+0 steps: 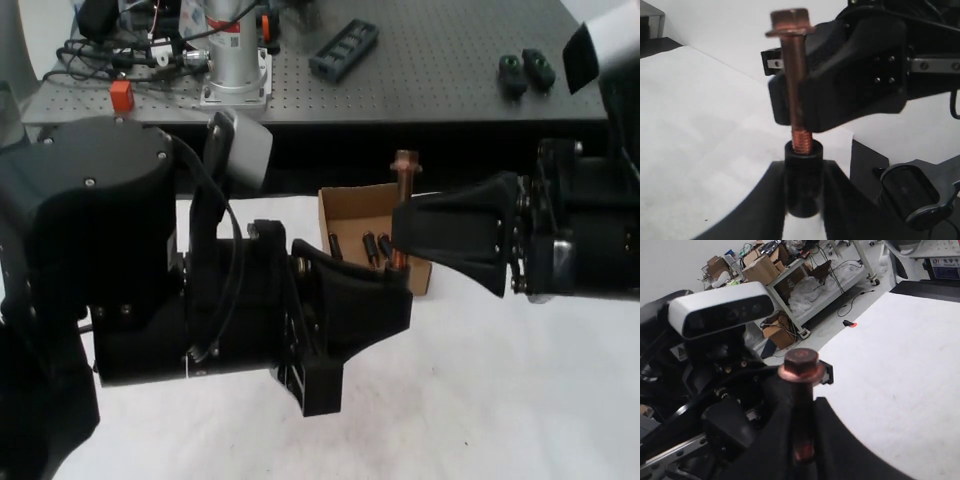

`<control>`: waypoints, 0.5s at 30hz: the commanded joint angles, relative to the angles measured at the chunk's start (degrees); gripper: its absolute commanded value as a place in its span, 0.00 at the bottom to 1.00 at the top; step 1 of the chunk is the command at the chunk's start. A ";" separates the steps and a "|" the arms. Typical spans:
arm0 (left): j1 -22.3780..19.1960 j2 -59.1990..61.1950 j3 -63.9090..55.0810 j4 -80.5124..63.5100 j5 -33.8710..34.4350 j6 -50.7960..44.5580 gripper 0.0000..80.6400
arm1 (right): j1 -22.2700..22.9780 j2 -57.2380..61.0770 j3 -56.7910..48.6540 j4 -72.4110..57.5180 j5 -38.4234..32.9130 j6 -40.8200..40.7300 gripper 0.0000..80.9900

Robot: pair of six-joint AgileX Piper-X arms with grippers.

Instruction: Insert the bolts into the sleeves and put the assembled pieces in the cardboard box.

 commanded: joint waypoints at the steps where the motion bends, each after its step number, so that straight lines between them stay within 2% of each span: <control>1: -0.05 -0.68 -0.72 -2.06 -5.48 1.45 0.01 | 0.11 -0.12 -0.17 -0.22 -1.19 -1.02 0.31; 3: -0.05 -0.68 -0.72 -2.06 -6.39 1.55 0.01 | -0.46 -0.52 -0.57 -0.63 1.49 -0.46 0.51; 5: -0.05 -0.68 -0.72 -2.06 -11.03 0.52 0.01 | -1.84 -1.93 -1.06 0.32 5.90 1.12 0.57; 8: 1.93 1.22 -1.97 -2.06 -20.36 -1.97 0.01 | -6.04 -5.21 -1.10 2.27 8.19 1.21 0.54; 12: 6.48 10.87 -8.69 -1.84 -23.22 -7.24 0.01 | -11.47 -8.97 -0.78 10.34 11.36 -0.14 0.46; 15: 8.85 22.74 -19.13 2.83 -24.59 -9.30 0.01 | -13.87 -10.48 -0.69 18.07 14.79 -0.15 0.38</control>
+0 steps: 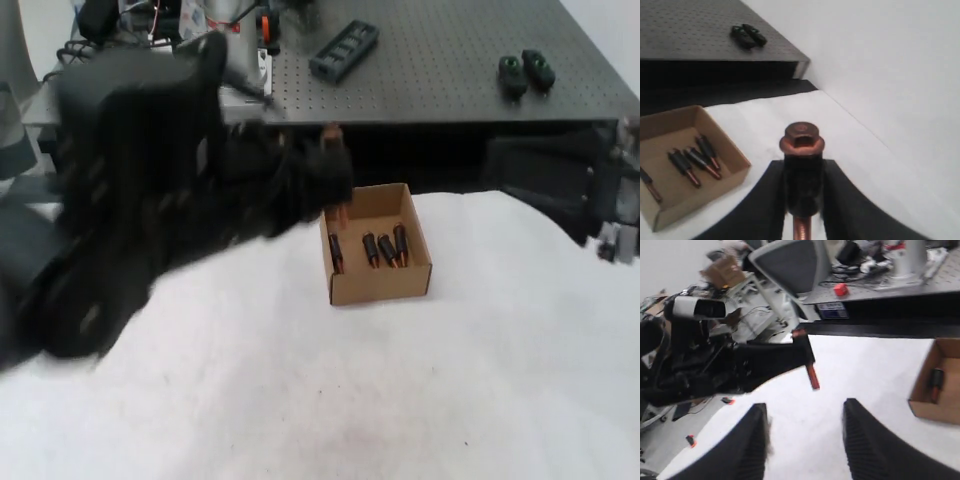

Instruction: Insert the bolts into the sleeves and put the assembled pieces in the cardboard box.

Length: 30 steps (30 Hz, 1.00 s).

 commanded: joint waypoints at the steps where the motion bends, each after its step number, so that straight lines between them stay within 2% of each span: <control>1: 2.51 13.78 -15.30 5.83 -3.08 -3.73 0.01 | -1.83 -1.22 -0.36 7.60 3.10 -0.62 0.33; 3: 2.76 22.55 -24.79 13.37 -3.08 -3.21 0.01 | -2.35 -1.41 -0.36 12.62 4.31 -0.62 0.22; 6: 2.73 34.34 -39.84 25.23 -3.08 -0.91 0.01 | -2.38 -1.41 -0.36 18.08 4.53 -0.90 0.01; 7: 2.73 37.48 -43.74 29.27 -3.23 -0.40 0.01 | -2.38 -2.00 -0.36 19.23 4.68 -1.72 0.06; 12: 2.73 52.57 -62.47 41.59 -6.05 0.23 0.01 | -2.38 -6.25 -0.36 23.20 8.71 -4.48 0.06; 16: 2.73 59.04 -70.03 45.72 -6.49 0.22 0.01 | -2.38 -9.85 -0.36 26.81 9.88 -2.88 0.06; 19: 2.73 61.66 -71.53 46.34 -9.10 1.10 0.01 | -2.38 -11.09 -0.36 29.60 8.84 9.14 0.06; 22: 2.73 62.96 -71.52 46.33 -12.07 2.71 0.01 | -2.38 -11.07 -0.36 31.23 2.42 21.64 0.06; 27: 2.93 63.77 -71.52 47.23 -11.37 2.70 0.00 | -2.38 -9.34 -0.36 30.14 -6.14 35.35 0.06; 30: 2.93 63.77 -71.52 48.01 -8.91 1.98 0.11 | -2.38 -8.15 -0.36 29.52 -10.78 43.53 0.06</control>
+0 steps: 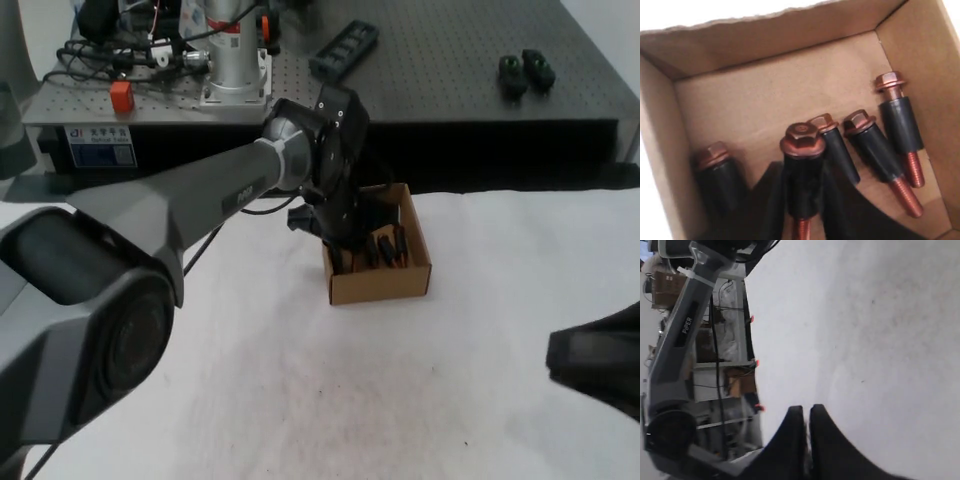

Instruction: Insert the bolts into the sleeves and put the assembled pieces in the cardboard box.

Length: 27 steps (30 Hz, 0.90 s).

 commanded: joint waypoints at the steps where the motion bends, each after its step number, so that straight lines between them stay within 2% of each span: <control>1: 0.10 0.00 -0.87 0.99 1.72 -1.07 0.16 | -0.31 0.74 -0.36 -1.01 -4.39 5.42 0.06; 4: 0.10 0.00 -0.87 1.07 3.82 -3.78 0.38 | -0.31 1.24 -0.36 -1.02 -9.87 12.86 0.06; 7: 0.10 0.00 -0.87 0.72 4.47 -5.79 0.51 | -0.31 1.21 -0.36 -1.02 -12.99 20.08 0.06; 12: 0.10 -2.71 -0.91 0.72 6.48 -5.88 0.48 | -0.31 1.21 -0.36 -1.02 -14.50 19.86 0.06; 14: 0.10 -4.96 -0.91 0.72 5.22 -5.70 0.42 | -0.41 1.21 -0.36 -1.02 -14.50 18.16 0.06; 16: 0.10 -8.06 -0.91 1.08 1.16 -4.97 0.32 | -0.37 1.21 -0.36 -1.02 -14.13 15.33 0.06; 18: 0.10 -11.28 -0.91 2.45 -2.99 -2.54 0.20 | -0.37 1.21 -0.36 -1.02 -12.54 9.65 0.06; 20: 0.10 -15.28 -0.09 4.99 -5.75 2.18 0.03 | -0.37 1.21 -0.36 -1.02 -8.56 -2.15 0.06; 21: 0.10 -17.45 0.81 6.92 -7.97 4.07 0.00 | -0.37 1.21 -0.36 -1.02 -6.19 -7.31 0.06; 24: -0.01 -24.19 6.11 10.10 -12.71 7.40 0.00 | -0.37 1.21 -0.36 -1.02 5.13 -27.78 0.06; 27: -0.01 -32.53 15.16 8.55 -14.38 8.25 0.01 | -0.37 1.21 1.08 -2.63 17.32 -41.16 0.06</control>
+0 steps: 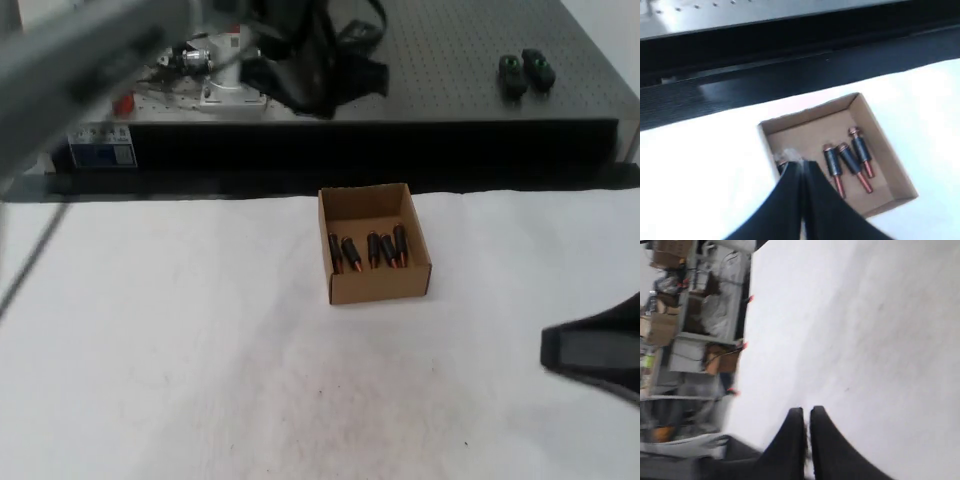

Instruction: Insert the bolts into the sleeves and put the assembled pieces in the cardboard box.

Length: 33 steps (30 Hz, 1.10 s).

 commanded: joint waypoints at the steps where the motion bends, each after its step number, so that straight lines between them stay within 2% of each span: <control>1: -0.01 -7.98 14.04 -0.52 -4.50 2.89 0.01 | -0.37 0.12 2.16 -3.34 19.14 -23.75 0.06; 4: -0.01 -19.13 26.27 -4.95 -4.49 2.10 0.01 | -0.37 0.43 7.79 -8.84 25.42 -25.50 0.06; 11: -0.01 -45.15 54.07 -10.05 -4.25 0.29 0.01 | -0.37 1.15 21.94 -23.21 25.42 -25.51 0.06; 18: -0.01 -68.71 73.76 -9.94 -4.19 -1.85 0.01 | -0.37 1.15 27.66 -29.60 25.70 -31.02 0.06; 25: -0.01 -82.10 87.36 -9.94 -4.19 -2.21 0.01 | -0.37 1.15 27.69 -27.87 25.60 -35.17 0.06; 33: -0.01 -85.08 96.17 -9.94 -4.19 -2.21 0.01 | -0.37 1.15 27.69 -26.98 25.60 -34.28 0.06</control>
